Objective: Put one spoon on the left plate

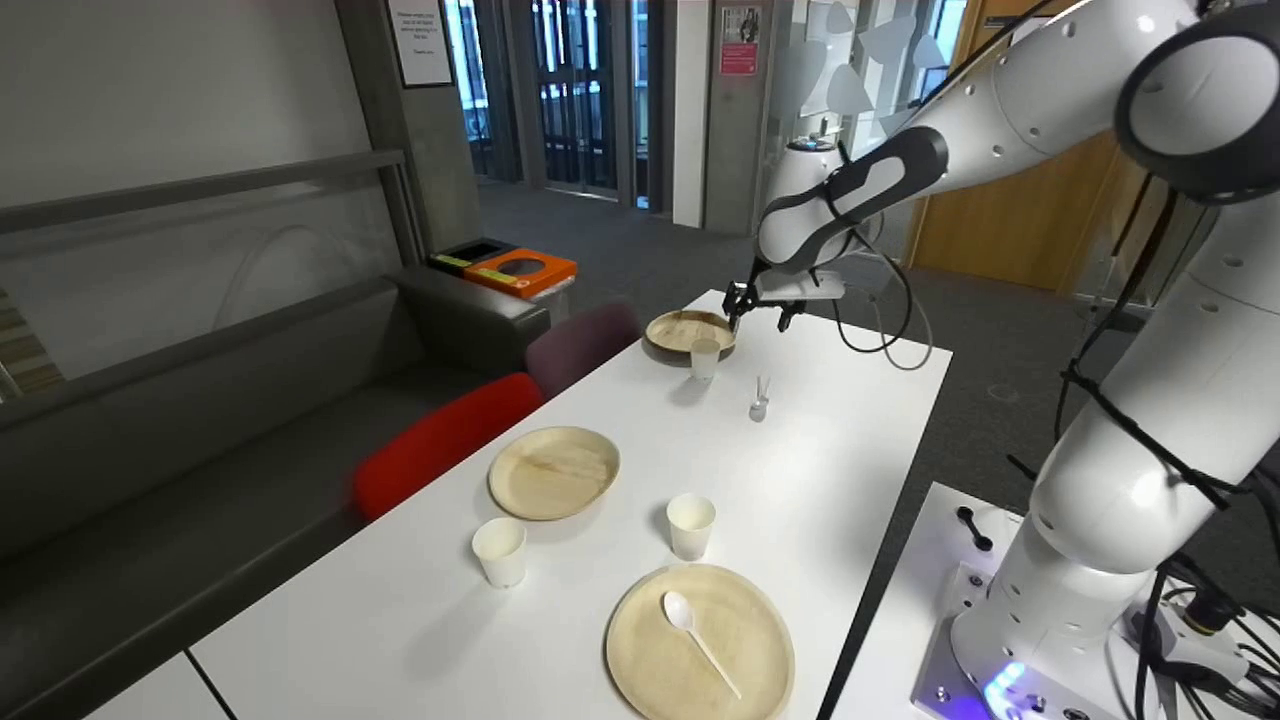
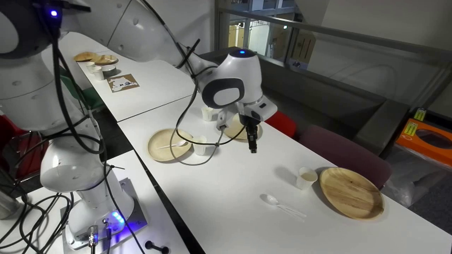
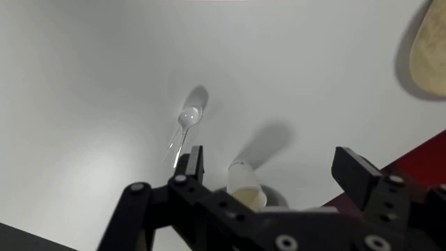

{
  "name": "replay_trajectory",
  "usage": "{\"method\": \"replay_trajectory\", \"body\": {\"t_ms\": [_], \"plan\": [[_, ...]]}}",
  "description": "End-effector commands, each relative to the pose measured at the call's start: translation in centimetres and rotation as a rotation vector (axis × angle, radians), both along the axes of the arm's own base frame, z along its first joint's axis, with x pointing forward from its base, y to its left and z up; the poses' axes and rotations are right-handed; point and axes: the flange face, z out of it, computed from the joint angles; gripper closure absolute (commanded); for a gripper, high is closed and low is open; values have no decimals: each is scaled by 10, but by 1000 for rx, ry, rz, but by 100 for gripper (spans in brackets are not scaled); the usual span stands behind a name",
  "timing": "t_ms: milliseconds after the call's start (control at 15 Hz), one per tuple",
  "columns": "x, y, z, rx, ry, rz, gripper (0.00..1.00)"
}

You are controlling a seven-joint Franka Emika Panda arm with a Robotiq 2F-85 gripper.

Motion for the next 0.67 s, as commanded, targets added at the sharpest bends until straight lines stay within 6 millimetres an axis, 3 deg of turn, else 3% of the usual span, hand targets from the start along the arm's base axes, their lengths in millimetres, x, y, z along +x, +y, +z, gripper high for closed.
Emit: {"method": "replay_trajectory", "body": {"t_ms": [0,267,333,400,600], "plan": [[50,-63,-14,-5,-22,-195,0],[78,-115,-51,-36,17,-416,0],[81,-121,-57,-39,39,-472,0],[63,-109,-54,-20,25,-387,0],[77,-122,-72,-34,36,-449,0]]}}
